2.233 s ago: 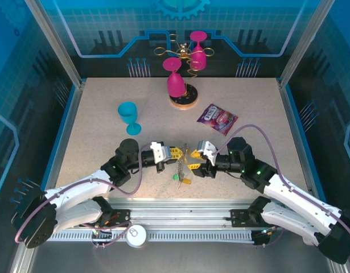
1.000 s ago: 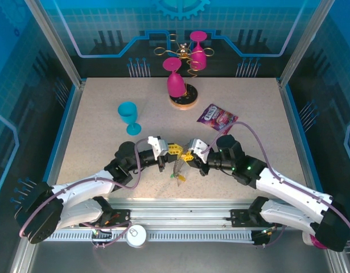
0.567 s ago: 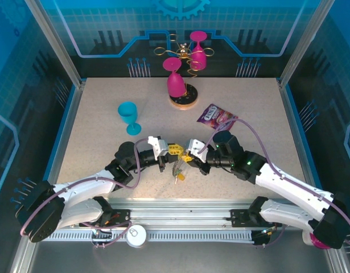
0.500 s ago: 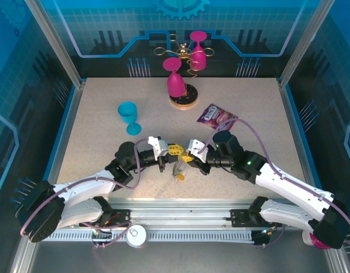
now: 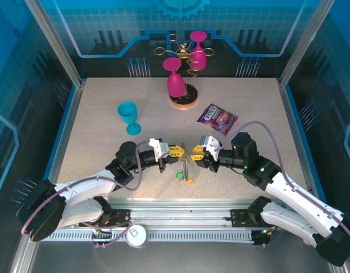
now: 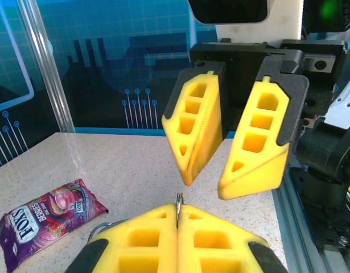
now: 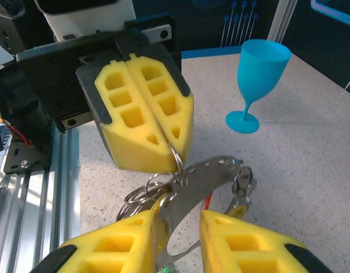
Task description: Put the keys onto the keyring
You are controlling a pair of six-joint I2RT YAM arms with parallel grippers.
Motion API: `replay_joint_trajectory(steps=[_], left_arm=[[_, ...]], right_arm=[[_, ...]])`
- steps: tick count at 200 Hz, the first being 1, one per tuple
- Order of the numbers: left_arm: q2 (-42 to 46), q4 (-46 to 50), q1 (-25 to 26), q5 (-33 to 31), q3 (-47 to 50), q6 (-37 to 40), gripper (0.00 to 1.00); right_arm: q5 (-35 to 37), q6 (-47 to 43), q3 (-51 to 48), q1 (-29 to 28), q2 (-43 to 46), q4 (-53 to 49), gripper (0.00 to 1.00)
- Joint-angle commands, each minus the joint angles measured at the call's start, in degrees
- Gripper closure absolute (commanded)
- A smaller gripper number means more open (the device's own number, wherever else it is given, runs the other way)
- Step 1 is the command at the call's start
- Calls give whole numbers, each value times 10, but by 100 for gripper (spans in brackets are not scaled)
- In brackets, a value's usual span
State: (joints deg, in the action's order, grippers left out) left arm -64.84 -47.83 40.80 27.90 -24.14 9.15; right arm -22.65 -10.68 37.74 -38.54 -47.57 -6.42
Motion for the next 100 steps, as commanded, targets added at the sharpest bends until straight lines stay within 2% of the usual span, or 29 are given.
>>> replay_joint_trajectory(steps=[1,29,100], left_arm=[[1,-24,1,26,2,10,100],[1,-24,1,31,1,9,100],[-3,-41,1,49,-1,-8,100]], right_arm=[[-24,12,-8,6,-9,62,76],[-53,13,-5,5,-28,73,78],[-67,8,-6,5,-51,86,79]])
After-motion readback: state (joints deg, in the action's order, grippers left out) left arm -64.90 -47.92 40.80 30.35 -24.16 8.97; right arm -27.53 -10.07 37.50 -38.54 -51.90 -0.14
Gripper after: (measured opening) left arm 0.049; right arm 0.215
